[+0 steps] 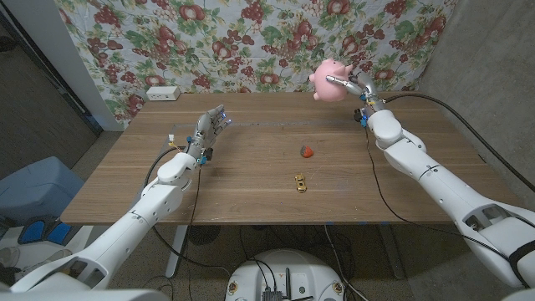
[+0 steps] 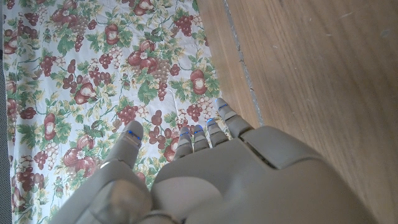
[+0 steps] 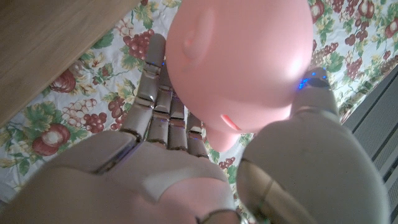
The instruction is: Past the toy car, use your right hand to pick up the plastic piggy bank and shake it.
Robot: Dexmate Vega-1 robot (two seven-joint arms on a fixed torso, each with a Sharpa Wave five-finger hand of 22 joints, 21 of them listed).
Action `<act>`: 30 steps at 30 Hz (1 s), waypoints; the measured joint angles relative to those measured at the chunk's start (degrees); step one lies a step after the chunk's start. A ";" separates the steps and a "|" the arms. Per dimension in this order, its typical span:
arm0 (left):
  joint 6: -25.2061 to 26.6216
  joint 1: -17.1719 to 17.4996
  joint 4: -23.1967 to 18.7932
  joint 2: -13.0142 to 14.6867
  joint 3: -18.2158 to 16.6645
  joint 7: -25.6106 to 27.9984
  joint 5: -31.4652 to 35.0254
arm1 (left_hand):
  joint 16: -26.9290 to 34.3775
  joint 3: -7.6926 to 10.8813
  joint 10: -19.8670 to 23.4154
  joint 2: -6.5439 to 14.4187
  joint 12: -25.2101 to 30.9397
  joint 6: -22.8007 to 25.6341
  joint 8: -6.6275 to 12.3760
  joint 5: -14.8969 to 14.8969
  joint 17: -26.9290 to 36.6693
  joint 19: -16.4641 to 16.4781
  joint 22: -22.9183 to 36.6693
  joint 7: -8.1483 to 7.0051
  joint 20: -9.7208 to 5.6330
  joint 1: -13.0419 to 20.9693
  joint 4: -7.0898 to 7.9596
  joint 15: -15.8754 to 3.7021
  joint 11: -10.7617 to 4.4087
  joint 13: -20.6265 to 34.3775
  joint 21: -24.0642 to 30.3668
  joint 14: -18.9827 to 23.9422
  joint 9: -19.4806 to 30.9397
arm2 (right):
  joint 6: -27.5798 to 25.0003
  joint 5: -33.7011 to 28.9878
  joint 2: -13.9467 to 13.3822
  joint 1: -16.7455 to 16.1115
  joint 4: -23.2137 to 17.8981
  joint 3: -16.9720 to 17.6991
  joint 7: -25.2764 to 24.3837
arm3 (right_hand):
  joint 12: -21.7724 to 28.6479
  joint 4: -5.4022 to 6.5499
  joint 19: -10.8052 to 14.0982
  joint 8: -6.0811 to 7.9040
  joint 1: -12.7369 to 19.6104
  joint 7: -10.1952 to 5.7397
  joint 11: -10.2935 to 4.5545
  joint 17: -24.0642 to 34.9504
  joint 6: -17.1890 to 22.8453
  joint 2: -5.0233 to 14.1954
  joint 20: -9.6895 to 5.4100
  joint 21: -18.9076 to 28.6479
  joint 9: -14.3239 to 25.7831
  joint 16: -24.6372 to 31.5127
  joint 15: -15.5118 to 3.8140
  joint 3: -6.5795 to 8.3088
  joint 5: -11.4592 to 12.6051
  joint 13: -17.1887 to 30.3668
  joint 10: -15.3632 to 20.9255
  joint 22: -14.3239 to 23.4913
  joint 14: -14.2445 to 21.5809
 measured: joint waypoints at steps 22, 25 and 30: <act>0.29 -0.05 -0.24 -0.04 0.14 0.44 0.29 | 0.00 0.00 0.00 0.00 0.00 0.00 0.00 0.00 0.03 0.00 0.00 0.00 0.00 0.00 0.00 0.00 0.00 0.00 0.00 0.00 0.00 | -10.55 3.21 -6.05 6.06 -2.07 -4.19 17.01 | 0.00 0.00 -0.72 0.02 0.00 0.00 0.33 0.00 0.00 0.00 0.72 1.70 0.00 0.67 0.00 0.00 0.00 0.00 0.34 -0.26 0.00; 0.30 -0.05 -0.25 -0.06 0.18 0.44 0.31 | 0.00 0.00 0.00 0.00 0.00 0.00 0.00 0.00 0.09 0.00 0.00 0.00 0.00 0.00 0.00 0.00 0.00 0.00 0.00 0.00 0.00 | -11.29 3.38 -6.37 6.44 -2.17 -4.46 17.83 | 0.00 0.00 -0.72 0.11 0.00 0.00 0.41 0.00 0.00 0.00 0.72 1.77 0.00 0.84 0.00 0.00 0.00 0.00 0.41 -0.26 0.00; 0.30 -0.06 -0.26 -0.07 0.21 0.44 0.34 | 0.00 0.00 0.00 0.00 0.00 0.00 0.00 0.00 0.16 0.00 0.00 0.00 0.00 0.00 0.00 0.00 0.00 0.00 0.00 0.00 0.00 | -11.82 3.48 -6.57 6.67 -2.24 -4.63 18.30 | 0.00 0.00 -0.92 0.12 0.00 0.00 0.41 0.00 0.00 0.00 0.92 2.10 0.00 0.91 0.00 0.00 0.00 0.00 0.41 -0.26 0.00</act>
